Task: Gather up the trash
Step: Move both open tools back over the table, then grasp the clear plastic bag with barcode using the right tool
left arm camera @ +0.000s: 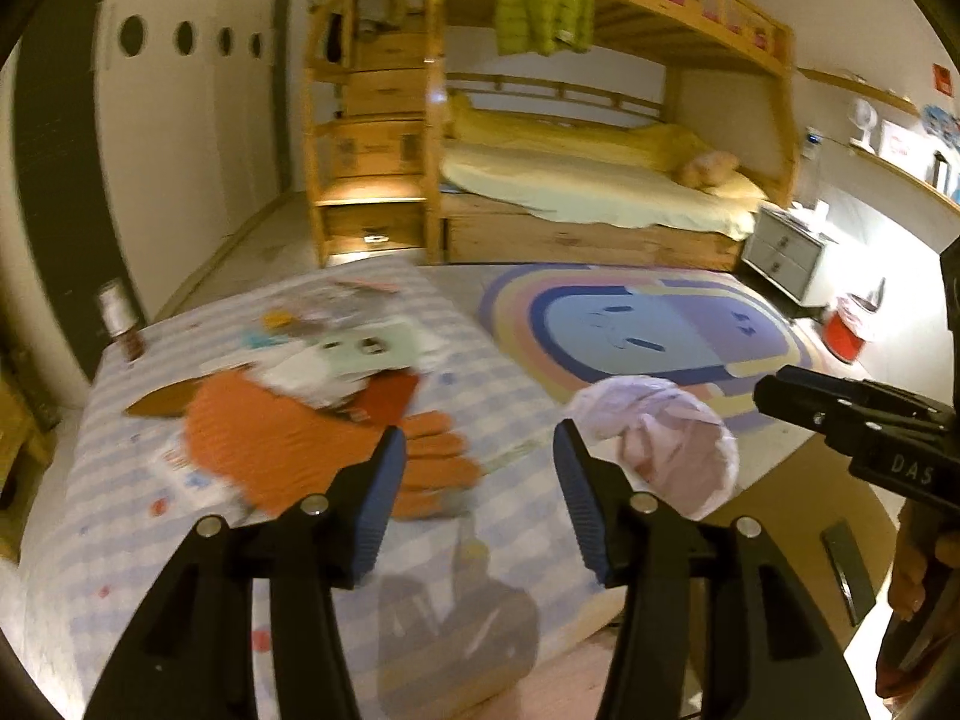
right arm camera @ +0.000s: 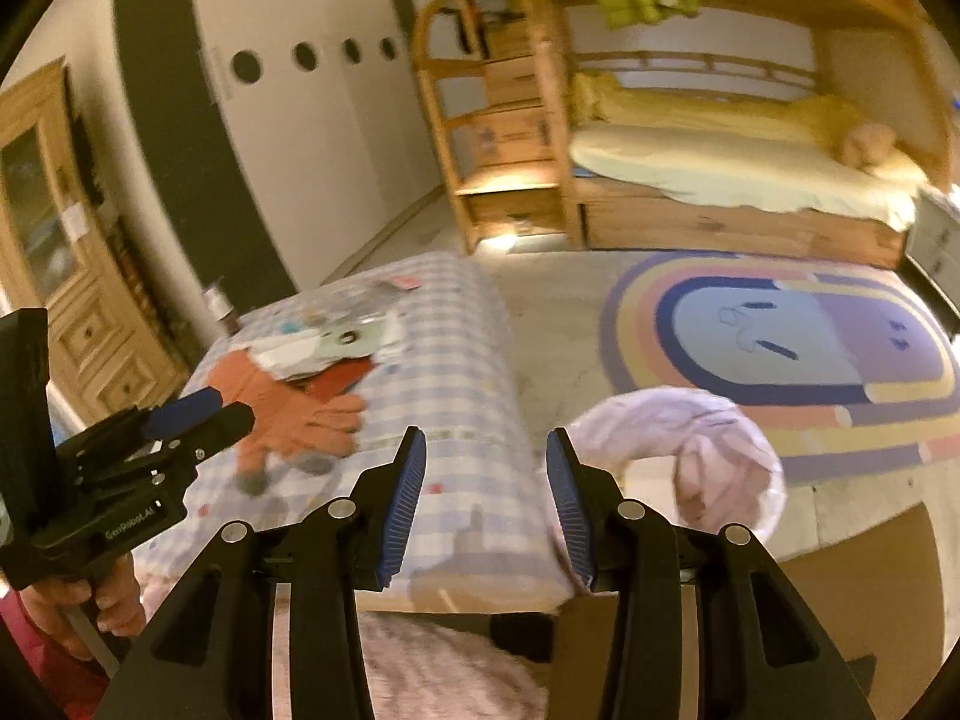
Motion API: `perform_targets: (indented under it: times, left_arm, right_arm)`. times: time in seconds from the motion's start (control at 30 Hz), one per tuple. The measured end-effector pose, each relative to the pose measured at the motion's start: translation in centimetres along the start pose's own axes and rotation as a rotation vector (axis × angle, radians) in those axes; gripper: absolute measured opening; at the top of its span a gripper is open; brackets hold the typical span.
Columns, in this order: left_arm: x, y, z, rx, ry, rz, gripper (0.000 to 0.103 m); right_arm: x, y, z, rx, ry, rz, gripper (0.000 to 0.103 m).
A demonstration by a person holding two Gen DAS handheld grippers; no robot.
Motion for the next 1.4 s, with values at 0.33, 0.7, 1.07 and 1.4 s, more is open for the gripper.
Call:
perform_targets:
  times: [0.33, 0.7, 1.07, 1.4]
  left_arm:
    - [-0.3, -10.2, 2.1, -0.14, -0.032, -0.144, 0.056]
    - [3.5, -18.3, -1.0, -0.227, -0.035, -0.241, 0.063]
    - [11.8, -21.8, -4.5, -0.27, -0.09, -0.262, 0.063]
    - [15.0, -21.9, -5.5, -0.26, -0.119, -0.253, 0.063]
  right_arm:
    - [4.6, -6.7, -2.5, -0.133, -0.027, -0.066, 0.054]
    - [15.5, -10.1, -6.4, -0.261, -0.118, -0.083, 0.055]
    - [27.4, -9.9, -9.4, -0.323, -0.207, -0.044, 0.056]
    - [31.8, -9.3, -9.2, -0.33, -0.279, 0.012, 0.043]
Point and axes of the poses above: each gripper's, at about its wrist camera, not at the fingertips, and x roughly the way its jaws point, y to its right, z to its underside, the point moved 7 cm from there along x, roughly the way its jaws point, and after that the axes turned 13 degrees about -z, right-handed, at the moved point
